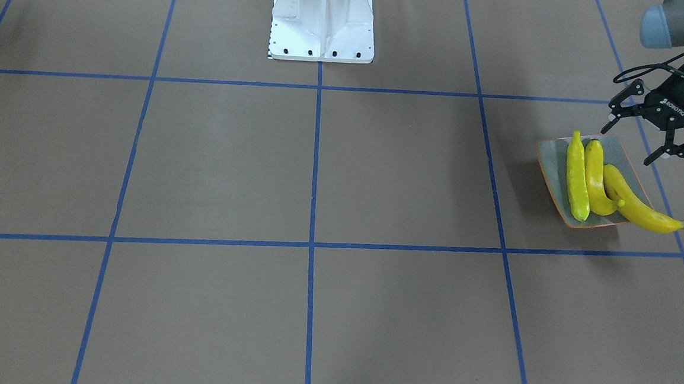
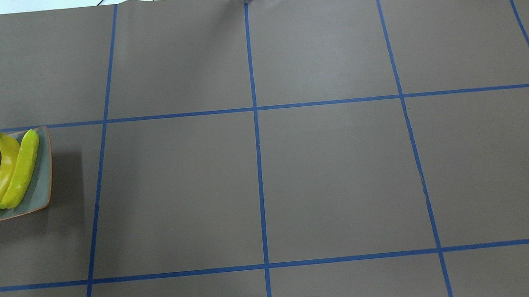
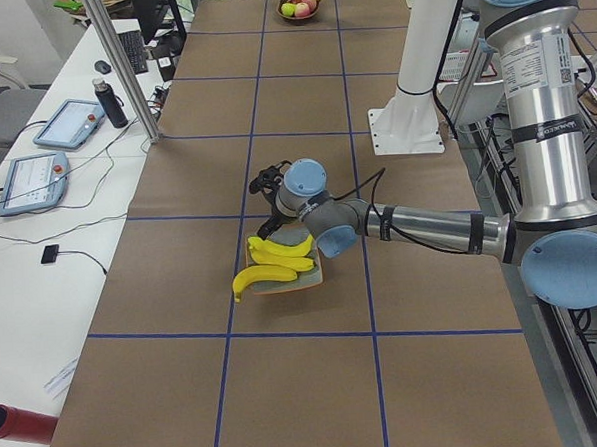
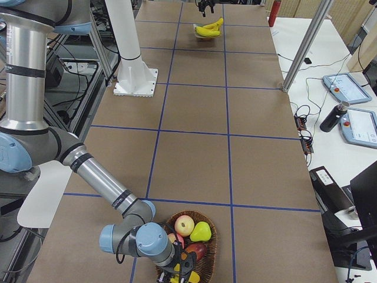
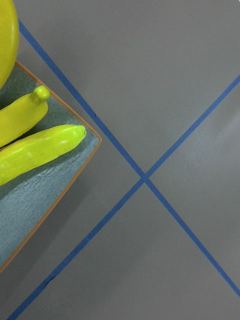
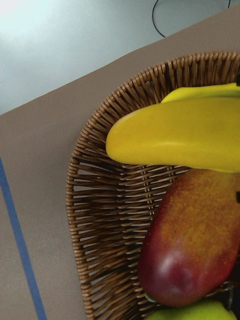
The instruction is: Transfer all bananas from basket to plate
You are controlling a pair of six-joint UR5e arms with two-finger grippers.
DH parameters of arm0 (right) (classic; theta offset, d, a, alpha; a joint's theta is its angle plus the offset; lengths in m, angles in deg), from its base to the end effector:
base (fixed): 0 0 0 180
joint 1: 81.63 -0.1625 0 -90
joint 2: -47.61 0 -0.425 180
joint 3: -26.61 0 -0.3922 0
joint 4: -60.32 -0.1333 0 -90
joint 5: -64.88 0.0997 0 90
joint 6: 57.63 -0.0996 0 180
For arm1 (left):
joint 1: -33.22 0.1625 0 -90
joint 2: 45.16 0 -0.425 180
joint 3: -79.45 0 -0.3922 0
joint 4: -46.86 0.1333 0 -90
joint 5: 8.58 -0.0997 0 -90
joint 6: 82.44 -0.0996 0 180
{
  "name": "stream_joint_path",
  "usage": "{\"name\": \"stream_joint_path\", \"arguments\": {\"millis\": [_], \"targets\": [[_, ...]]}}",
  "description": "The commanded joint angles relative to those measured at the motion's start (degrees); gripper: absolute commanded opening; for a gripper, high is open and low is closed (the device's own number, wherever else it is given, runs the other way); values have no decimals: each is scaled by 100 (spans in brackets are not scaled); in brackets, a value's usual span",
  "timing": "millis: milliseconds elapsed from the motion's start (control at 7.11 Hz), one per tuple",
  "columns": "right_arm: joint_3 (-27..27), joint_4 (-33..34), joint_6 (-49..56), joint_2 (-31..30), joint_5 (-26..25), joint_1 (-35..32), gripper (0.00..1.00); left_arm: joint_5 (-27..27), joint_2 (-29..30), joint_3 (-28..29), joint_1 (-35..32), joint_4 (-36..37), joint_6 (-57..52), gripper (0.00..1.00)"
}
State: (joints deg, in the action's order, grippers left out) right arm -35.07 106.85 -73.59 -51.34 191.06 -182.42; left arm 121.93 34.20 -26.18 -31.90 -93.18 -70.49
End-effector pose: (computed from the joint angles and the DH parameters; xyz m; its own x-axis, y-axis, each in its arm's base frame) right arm 0.1394 -0.3336 0.8890 0.7226 0.3536 0.5939 -0.4002 0.9146 -0.0575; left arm 0.1193 -0.4203 0.5078 0.5056 0.6777 -0.5339 -0.1395 0.6749 0.7246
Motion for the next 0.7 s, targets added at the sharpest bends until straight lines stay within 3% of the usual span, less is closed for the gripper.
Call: {"name": "stream_joint_path", "arguments": {"millis": [0, 562], "targets": [[-116, -13, 32, 25, -163, 7, 0, 0, 0, 8, 0, 4, 0, 100], [-1160, 301, 6, 6, -358, -20, 0, 9, -9, 8, 0, -5, 17, 100]]}}
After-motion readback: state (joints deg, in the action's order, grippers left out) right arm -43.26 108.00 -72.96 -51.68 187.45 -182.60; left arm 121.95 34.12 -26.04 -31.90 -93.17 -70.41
